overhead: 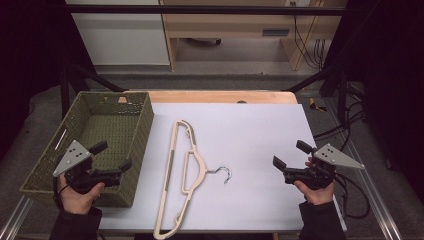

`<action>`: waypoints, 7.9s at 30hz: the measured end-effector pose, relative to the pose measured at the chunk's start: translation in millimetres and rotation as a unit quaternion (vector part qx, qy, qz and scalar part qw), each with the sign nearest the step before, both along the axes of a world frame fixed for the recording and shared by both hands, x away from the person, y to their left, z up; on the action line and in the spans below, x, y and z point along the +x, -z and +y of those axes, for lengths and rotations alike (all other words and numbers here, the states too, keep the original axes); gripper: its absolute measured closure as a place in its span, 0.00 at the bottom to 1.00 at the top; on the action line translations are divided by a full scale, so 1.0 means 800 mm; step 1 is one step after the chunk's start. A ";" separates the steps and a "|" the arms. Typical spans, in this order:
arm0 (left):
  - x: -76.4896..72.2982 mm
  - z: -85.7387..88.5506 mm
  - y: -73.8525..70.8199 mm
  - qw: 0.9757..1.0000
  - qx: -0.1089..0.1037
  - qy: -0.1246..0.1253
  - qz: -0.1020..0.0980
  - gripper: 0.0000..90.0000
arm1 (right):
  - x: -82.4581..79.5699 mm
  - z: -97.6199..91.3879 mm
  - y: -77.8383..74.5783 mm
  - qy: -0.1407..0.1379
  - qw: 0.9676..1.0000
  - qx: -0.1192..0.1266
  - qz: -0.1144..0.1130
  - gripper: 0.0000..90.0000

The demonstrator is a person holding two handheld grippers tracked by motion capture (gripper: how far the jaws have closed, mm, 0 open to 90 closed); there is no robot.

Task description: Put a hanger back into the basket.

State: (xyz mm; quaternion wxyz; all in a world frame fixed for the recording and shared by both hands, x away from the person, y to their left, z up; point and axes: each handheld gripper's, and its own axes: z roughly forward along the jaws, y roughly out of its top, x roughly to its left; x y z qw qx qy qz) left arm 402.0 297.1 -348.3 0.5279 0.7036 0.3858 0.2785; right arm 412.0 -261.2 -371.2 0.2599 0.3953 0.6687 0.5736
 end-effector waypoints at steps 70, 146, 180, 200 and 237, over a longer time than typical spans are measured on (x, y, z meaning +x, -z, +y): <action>-0.021 -0.186 0.138 0.932 0.170 0.137 0.289 0.74 | 0.029 0.093 0.030 -0.126 0.988 -0.073 0.047 0.16; 0.031 -0.243 0.107 0.949 0.215 0.176 0.148 0.27 | 0.058 0.186 0.093 -0.249 0.939 -0.189 0.141 0.99; 0.028 -0.239 0.104 0.948 0.242 0.135 0.156 0.84 | 0.039 0.110 0.019 -0.178 0.978 -0.095 0.045 0.70; 0.035 -0.185 0.064 0.967 0.217 0.022 0.132 0.91 | 0.034 0.031 0.027 -0.057 0.997 -0.027 0.051 0.22; 0.000 -0.104 -0.086 0.995 0.088 0.055 0.006 0.95 | 0.024 0.010 0.012 -0.050 0.998 -0.015 0.027 0.09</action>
